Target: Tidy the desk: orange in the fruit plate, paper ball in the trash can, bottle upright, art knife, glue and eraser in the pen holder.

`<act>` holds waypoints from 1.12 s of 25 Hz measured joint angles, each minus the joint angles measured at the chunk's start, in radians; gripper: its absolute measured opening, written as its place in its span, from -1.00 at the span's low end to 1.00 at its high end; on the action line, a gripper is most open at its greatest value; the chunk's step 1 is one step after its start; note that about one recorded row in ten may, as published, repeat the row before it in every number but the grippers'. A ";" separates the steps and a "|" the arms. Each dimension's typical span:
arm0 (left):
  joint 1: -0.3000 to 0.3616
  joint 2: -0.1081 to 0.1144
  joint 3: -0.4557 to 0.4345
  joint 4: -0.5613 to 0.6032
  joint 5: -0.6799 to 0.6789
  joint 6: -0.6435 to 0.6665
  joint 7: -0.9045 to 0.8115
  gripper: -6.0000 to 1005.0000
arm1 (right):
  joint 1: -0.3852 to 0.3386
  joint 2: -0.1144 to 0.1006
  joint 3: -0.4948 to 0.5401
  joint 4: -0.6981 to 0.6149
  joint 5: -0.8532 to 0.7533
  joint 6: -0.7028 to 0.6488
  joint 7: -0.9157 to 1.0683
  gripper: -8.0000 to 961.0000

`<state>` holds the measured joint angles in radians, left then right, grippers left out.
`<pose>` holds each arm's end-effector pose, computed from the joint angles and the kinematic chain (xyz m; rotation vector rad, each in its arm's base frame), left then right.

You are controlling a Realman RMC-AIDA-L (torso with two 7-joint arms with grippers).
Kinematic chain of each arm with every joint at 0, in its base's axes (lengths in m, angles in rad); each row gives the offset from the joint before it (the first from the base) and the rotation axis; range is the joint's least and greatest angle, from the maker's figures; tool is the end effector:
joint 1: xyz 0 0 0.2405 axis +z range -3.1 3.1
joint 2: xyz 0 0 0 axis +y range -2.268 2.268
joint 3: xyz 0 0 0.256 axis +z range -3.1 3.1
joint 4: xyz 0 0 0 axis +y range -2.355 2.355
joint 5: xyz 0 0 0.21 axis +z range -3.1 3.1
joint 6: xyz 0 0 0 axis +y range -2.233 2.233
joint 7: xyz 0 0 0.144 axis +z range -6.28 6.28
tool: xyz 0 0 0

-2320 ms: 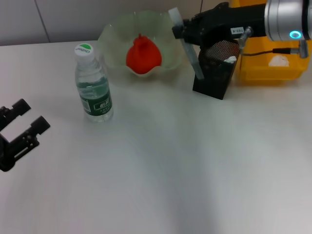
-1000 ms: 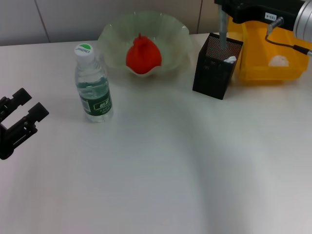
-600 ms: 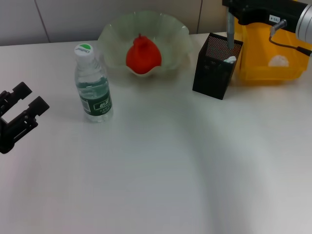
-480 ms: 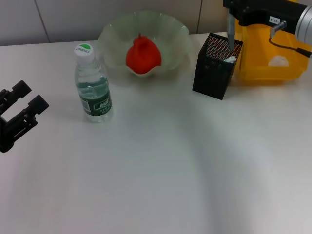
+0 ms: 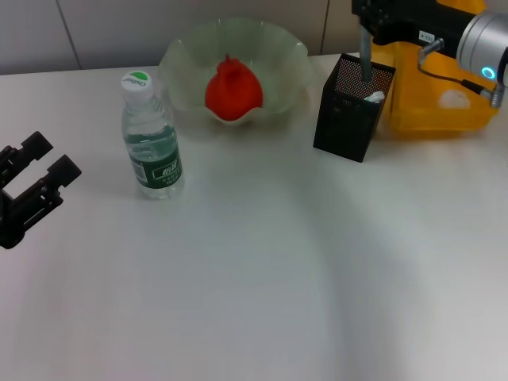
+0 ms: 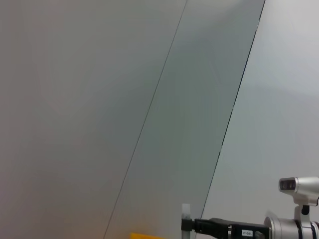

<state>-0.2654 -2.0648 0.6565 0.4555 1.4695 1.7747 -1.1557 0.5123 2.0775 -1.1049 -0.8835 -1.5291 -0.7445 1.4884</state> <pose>-0.3005 0.2553 0.0341 -2.2092 -0.6400 -1.3180 0.2260 0.4303 0.0413 -2.0945 0.5798 0.6105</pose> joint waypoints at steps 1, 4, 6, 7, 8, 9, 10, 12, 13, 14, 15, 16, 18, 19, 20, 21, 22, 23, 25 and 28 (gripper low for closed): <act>0.000 0.000 0.000 0.000 0.000 0.000 0.000 0.47 | 0.000 0.000 0.000 0.000 0.000 0.000 0.000 -0.69; 0.000 0.000 0.000 0.000 0.000 -0.003 0.000 0.47 | 0.002 -0.001 0.000 0.003 0.004 -0.005 -0.005 -0.69; 0.000 0.000 0.000 0.000 0.000 -0.003 0.000 0.47 | 0.000 -0.001 0.000 0.003 0.004 -0.006 -0.005 -0.69; 0.000 0.000 0.000 0.000 0.000 -0.003 0.000 0.47 | 0.000 -0.001 0.000 0.003 0.004 -0.006 -0.005 -0.69; 0.000 0.000 -0.001 0.000 0.000 -0.004 0.001 0.47 | -0.003 0.000 -0.001 0.003 0.004 -0.007 -0.005 -0.69; 0.000 0.000 -0.001 0.000 0.000 -0.004 0.001 0.47 | -0.005 0.001 -0.003 0.003 0.004 -0.007 -0.005 -0.69; 0.000 0.000 -0.001 0.000 0.000 -0.004 0.001 0.47 | -0.009 0.002 -0.006 0.003 0.004 -0.008 -0.005 -0.69; 0.000 0.000 -0.001 0.000 0.000 -0.004 0.001 0.47 | -0.017 0.003 -0.012 0.003 0.004 -0.009 -0.002 -0.69; 0.000 -0.001 -0.001 0.000 0.000 -0.005 0.001 0.47 | -0.024 0.004 -0.015 0.006 0.003 -0.013 0.001 -0.69; 0.000 -0.001 -0.001 0.000 0.000 -0.005 0.001 0.47 | -0.024 0.004 -0.015 0.006 0.003 -0.013 0.001 -0.69; 0.000 -0.001 -0.002 0.000 0.000 -0.006 0.001 0.47 | -0.027 0.004 -0.016 0.009 0.003 -0.016 0.001 -0.69; 0.000 -0.001 -0.002 0.000 0.000 -0.007 0.001 0.47 | -0.034 0.004 -0.016 0.015 0.003 -0.023 0.001 -0.69; 0.000 -0.001 -0.002 0.000 0.000 -0.007 0.001 0.47 | -0.041 0.005 -0.016 0.016 0.004 -0.028 0.002 -0.69; 0.000 -0.001 -0.002 0.000 0.000 -0.007 0.001 0.47 | -0.044 0.005 -0.016 0.016 0.004 -0.031 0.003 -0.69; 0.000 -0.002 -0.002 -0.005 0.000 -0.008 0.001 0.47 | -0.049 0.005 -0.016 0.014 0.003 -0.035 0.016 -0.69; 0.000 -0.002 -0.002 -0.005 0.000 -0.008 0.001 0.47 | -0.049 0.005 -0.016 0.014 0.003 -0.035 0.016 -0.69; 0.000 -0.002 -0.002 -0.013 0.000 -0.008 0.001 0.47 | -0.050 0.005 -0.016 0.013 0.001 -0.036 0.025 -0.69; 0.000 -0.002 -0.002 -0.013 0.000 -0.008 0.001 0.47 | -0.051 0.005 -0.016 0.013 0.000 -0.038 0.033 -0.69; 0.000 -0.002 -0.002 -0.015 0.000 -0.008 0.001 0.47 | -0.053 0.005 -0.017 0.013 -0.002 -0.040 0.038 -0.69; -0.001 -0.003 -0.002 -0.024 0.000 -0.008 0.002 0.47 | -0.058 0.003 -0.016 0.008 -0.005 -0.067 0.041 -0.69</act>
<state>-0.2659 -2.0675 0.6549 0.4315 1.4695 1.7670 -1.1538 0.4543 2.0806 -1.1213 -0.8759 -1.5345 -0.8115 1.5298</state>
